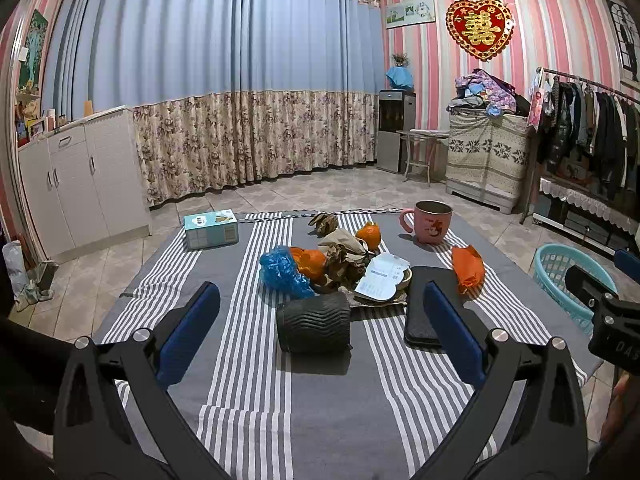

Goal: Collect trash

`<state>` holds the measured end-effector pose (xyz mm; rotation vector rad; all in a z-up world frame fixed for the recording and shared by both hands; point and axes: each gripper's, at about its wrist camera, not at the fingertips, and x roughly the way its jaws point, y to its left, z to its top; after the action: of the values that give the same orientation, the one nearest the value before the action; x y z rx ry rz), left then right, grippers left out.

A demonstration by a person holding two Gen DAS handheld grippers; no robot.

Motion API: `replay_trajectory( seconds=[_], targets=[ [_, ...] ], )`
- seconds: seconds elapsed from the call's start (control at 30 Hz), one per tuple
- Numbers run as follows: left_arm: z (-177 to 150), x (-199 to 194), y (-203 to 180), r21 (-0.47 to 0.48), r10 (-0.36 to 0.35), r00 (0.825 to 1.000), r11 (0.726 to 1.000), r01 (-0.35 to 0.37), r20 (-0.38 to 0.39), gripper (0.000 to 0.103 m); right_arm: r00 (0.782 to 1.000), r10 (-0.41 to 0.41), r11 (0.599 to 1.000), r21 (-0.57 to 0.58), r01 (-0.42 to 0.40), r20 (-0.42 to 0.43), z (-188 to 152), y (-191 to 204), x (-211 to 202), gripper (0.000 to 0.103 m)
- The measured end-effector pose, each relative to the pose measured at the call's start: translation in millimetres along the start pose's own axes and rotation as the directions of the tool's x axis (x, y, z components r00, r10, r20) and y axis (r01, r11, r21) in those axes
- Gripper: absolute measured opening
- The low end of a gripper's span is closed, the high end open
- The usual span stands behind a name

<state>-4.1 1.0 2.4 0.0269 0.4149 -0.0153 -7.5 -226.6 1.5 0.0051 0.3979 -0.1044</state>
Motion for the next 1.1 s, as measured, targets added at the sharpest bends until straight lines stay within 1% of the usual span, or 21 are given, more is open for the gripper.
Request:
replay_trajectory(
  seconds=[1.1],
  targets=[
    [-0.8,6.2,8.9,-0.014,0.003,1.000,1.000,-0.003,-0.005,0.098,1.000,-0.019,1.000,0.002,0.019,0.010,-1.5,-6.0,0.3,0.099]
  ],
)
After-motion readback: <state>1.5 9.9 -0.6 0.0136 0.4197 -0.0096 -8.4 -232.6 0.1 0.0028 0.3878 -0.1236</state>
